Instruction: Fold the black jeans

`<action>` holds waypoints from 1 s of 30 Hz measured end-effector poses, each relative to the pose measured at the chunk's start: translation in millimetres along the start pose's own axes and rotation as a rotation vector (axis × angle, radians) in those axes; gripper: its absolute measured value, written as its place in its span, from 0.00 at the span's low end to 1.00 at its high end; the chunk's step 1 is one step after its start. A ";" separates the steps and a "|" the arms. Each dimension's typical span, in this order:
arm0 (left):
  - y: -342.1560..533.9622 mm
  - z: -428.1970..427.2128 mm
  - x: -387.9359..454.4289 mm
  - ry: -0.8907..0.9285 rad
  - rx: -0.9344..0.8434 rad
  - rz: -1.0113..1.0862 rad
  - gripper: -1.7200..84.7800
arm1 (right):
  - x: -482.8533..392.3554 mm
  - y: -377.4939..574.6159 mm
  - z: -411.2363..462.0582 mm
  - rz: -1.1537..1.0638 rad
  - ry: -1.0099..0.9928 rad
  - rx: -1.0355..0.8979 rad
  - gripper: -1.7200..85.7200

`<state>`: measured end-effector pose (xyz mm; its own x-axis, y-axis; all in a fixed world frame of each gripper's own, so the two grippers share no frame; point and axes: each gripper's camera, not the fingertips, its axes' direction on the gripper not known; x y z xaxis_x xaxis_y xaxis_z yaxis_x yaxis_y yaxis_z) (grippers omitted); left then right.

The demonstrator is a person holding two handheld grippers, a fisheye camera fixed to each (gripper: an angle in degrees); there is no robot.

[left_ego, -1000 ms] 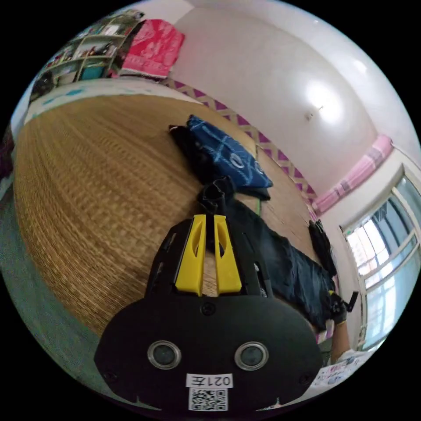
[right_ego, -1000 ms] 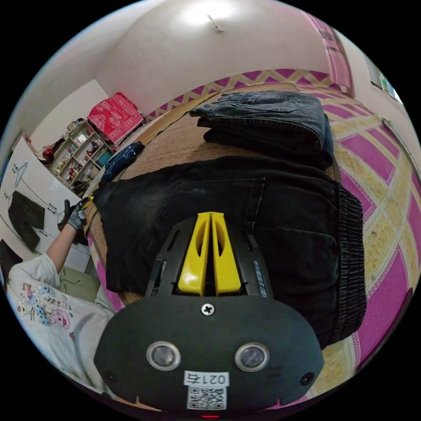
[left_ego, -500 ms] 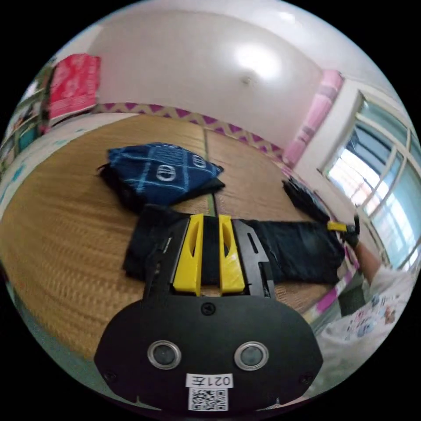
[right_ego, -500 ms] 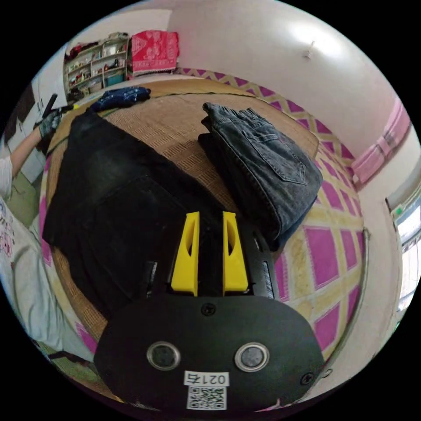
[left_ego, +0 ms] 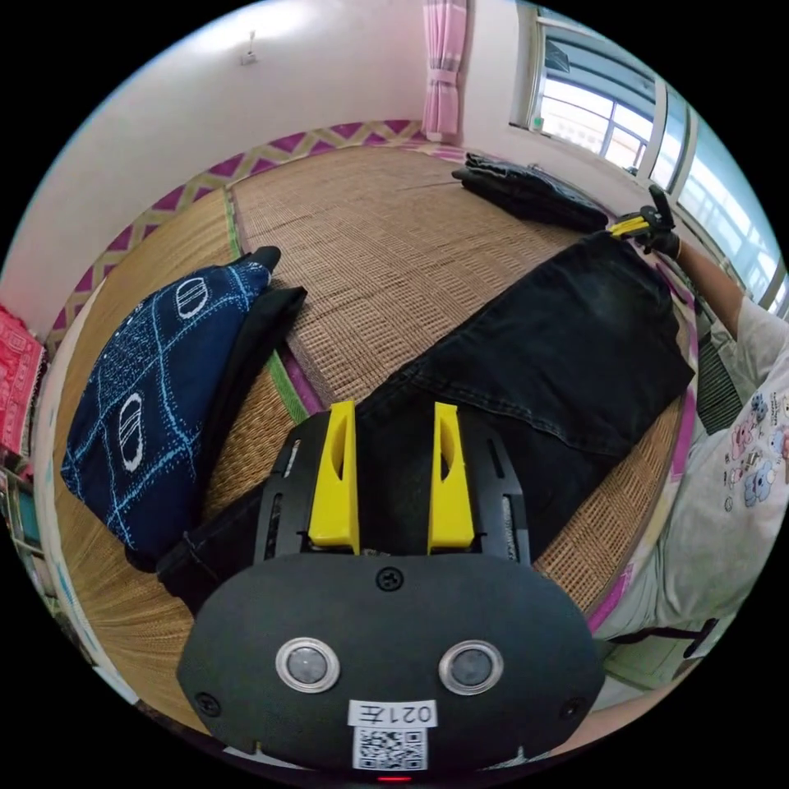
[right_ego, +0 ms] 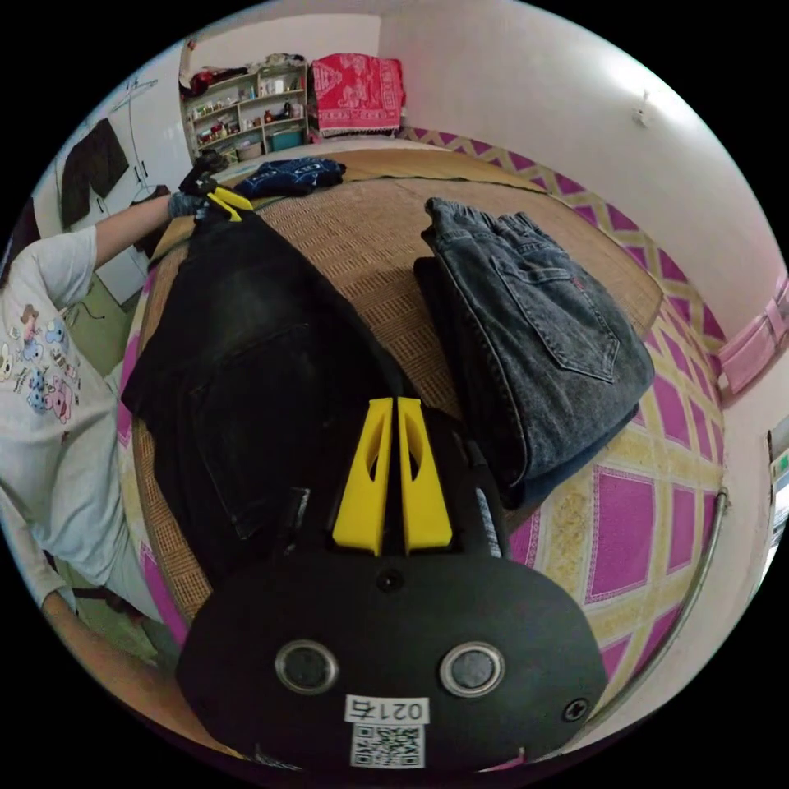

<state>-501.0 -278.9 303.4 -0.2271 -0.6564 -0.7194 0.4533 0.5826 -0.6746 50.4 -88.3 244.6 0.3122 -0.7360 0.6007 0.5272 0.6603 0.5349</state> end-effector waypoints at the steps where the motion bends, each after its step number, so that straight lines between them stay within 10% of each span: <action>1: 1.9 0.3 -0.5 -0.009 0.000 -0.004 0.14 | -0.7 2.2 -3.2 0.004 -0.002 0.009 0.02; 21: 166.4 -206.3 48.4 0.102 0.530 0.069 0.01 | -150.1 130.0 -212.0 -0.136 -0.024 0.292 0.01; 30: 325.2 -185.3 89.7 0.284 0.548 -0.175 0.01 | -242.1 254.5 -160.7 0.051 -0.215 0.203 0.02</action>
<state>-533.6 -59.4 -11.2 -0.5232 -0.5231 -0.6728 0.7464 0.0997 -0.6580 236.0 233.9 139.8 0.1486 -0.6665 0.7306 0.3397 0.7282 0.5952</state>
